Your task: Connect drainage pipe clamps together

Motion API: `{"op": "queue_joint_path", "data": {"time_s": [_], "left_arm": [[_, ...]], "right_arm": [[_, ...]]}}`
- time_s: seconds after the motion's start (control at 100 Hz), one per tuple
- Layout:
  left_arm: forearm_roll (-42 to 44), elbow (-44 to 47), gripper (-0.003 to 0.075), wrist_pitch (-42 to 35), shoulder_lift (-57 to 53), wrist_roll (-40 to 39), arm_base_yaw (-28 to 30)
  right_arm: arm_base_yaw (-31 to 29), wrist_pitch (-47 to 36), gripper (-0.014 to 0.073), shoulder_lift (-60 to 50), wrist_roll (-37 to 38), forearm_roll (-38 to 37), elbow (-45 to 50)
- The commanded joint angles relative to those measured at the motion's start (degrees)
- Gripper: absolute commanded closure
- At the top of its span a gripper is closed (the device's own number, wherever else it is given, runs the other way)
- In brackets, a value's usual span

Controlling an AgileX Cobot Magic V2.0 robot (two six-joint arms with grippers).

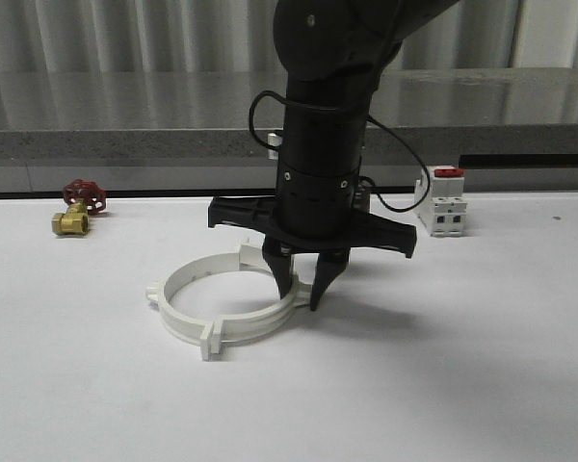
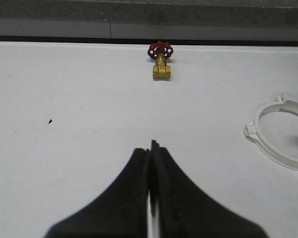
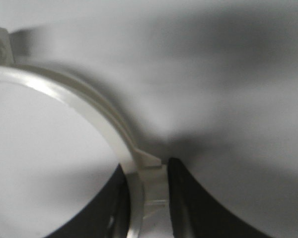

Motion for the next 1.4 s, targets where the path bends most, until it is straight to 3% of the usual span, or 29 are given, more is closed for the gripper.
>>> {"op": "queue_joint_path", "data": {"time_s": [0.0, 0.25, 0.49, 0.63, 1.11, 1.31, 1.39], "left_arm": [[-0.16, -1.48, 0.0741, -3.97, 0.3, 0.04, 0.03], [-0.16, -1.48, 0.0741, -3.97, 0.3, 0.04, 0.03], [-0.16, -1.48, 0.0741, -3.97, 0.3, 0.04, 0.03], [-0.16, -1.48, 0.0741, -3.97, 0.3, 0.04, 0.03], [-0.16, -1.48, 0.0741, -3.97, 0.3, 0.04, 0.03], [-0.16, -1.48, 0.0741, -3.97, 0.3, 0.04, 0.03], [-0.16, -1.48, 0.0741, -3.97, 0.3, 0.04, 0.03]], "right_arm": [[0.02, 0.27, 0.0587, -2.86, -0.01, 0.02, -1.4], [0.02, 0.26, 0.0568, -2.86, -0.01, 0.02, -1.4], [0.02, -0.4, 0.0326, -2.86, -0.01, 0.02, -1.4], [0.02, -1.07, 0.0246, -2.86, -0.01, 0.02, -1.4], [-0.03, -0.44, 0.0235, -4.02, -3.44, 0.02, -1.4], [-0.41, -0.24, 0.0131, -8.01, -7.25, -0.1, -1.4], [-1.02, -0.12, 0.0126, -10.33, -9.05, -0.17, -1.4]]}}
